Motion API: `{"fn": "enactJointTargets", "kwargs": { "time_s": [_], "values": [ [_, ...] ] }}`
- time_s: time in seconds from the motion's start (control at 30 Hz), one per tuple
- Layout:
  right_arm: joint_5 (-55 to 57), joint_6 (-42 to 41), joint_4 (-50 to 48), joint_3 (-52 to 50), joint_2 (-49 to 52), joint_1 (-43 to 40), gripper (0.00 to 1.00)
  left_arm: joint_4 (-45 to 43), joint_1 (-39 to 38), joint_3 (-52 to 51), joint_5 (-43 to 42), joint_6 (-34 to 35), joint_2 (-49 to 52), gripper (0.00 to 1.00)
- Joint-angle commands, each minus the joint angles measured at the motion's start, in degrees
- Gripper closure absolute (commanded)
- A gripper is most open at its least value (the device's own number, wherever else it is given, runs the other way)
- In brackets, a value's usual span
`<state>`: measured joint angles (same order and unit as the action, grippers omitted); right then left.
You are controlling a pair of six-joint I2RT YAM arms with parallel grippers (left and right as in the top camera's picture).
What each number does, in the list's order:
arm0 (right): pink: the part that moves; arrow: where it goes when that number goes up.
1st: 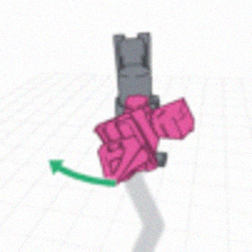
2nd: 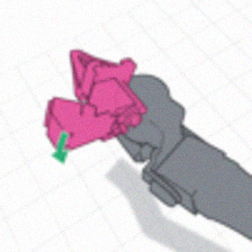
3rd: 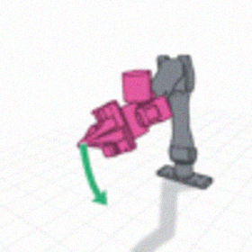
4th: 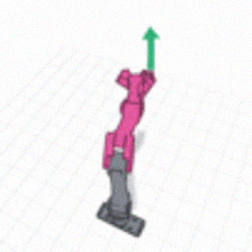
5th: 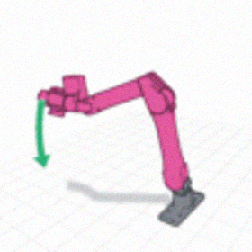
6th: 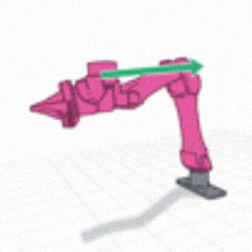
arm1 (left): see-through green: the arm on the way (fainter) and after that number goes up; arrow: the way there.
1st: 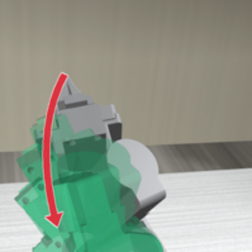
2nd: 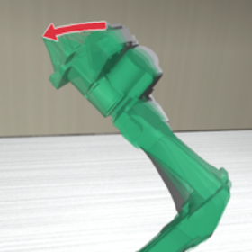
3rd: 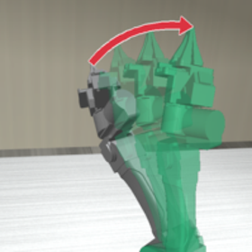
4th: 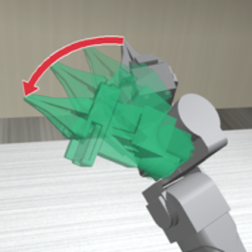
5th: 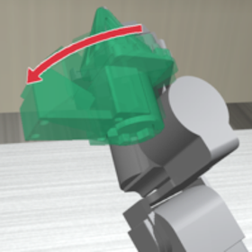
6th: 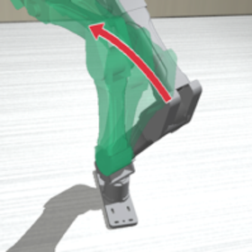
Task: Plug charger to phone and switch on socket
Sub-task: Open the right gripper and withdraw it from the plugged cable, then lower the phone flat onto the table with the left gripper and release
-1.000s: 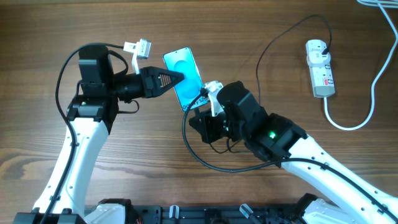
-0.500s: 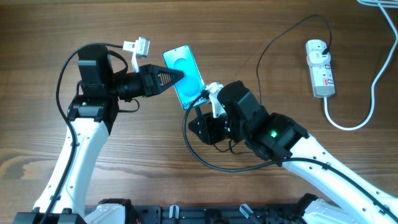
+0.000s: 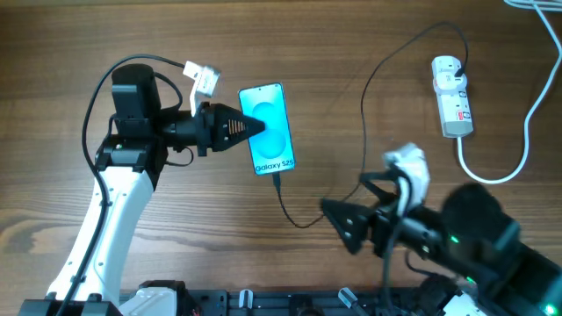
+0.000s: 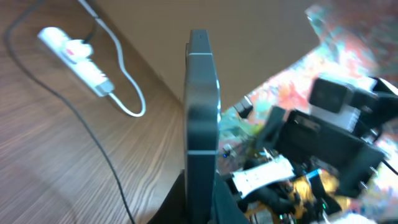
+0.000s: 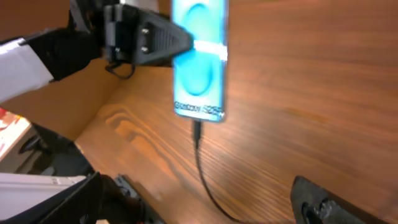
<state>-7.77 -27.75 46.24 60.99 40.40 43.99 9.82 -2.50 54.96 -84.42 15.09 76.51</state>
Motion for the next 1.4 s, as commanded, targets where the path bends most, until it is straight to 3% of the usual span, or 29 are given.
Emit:
{"fn": "enactJointTargets", "kwargs": {
  "time_s": [0.0, 0.2, 0.33, 0.4, 0.5, 0.67, 0.8, 0.93, 1.07, 1.2, 1.37],
  "values": [
    [4.83, 0.57, 3.67, 0.61, -2.14, -0.13, 0.01, 0.04, 0.11, 0.11, -5.95, -5.97, -0.63, 0.96],
    [4.83, 0.46, 5.73, 0.48, -1.99, -0.13, 0.00, 0.31, 0.11, 0.11, -4.81, -10.43, -0.61, 0.96],
    [5.05, -3.87, 10.45, 0.39, -1.57, -0.13, 0.00, 13.84, 0.00, 0.11, 12.70, -10.32, -0.50, 0.96],
    [5.03, -6.86, 12.17, 0.39, -0.48, -0.13, 0.00, 15.96, -0.07, 0.11, 13.57, -7.41, 0.37, 0.96],
    [5.01, -11.76, 13.22, 0.37, 1.79, -0.13, 0.00, 15.65, -1.79, 0.11, 13.62, -6.49, 3.54, 0.96],
    [4.98, -12.37, 14.49, 0.39, 7.96, -0.13, 0.00, 8.28, -4.35, 0.11, 16.46, -3.93, 13.29, 0.96],
    [3.32, -13.20, 15.52, 0.39, 14.71, -0.13, 0.00, 6.93, -4.37, 0.11, 23.50, -3.93, 17.05, 0.96],
    [3.26, -13.18, 15.54, 0.39, 24.13, -0.13, 0.00, 11.08, -4.37, 0.11, 36.74, -3.91, 17.38, 0.96],
    [-2.82, -12.59, 19.54, 0.39, 33.00, -0.13, 0.00, 12.92, -4.37, 0.11, 41.62, -3.91, 17.40, 0.96],
    [-4.79, -12.07, 19.43, 0.39, 35.91, -0.13, 0.00, 12.46, -4.37, 0.11, 41.83, -4.90, 20.57, 0.96],
    [-4.74, -12.07, 19.43, 0.39, 35.34, -0.13, 0.00, 4.90, -4.37, 0.11, 37.99, -5.70, 27.39, 0.96]
  ]
}}
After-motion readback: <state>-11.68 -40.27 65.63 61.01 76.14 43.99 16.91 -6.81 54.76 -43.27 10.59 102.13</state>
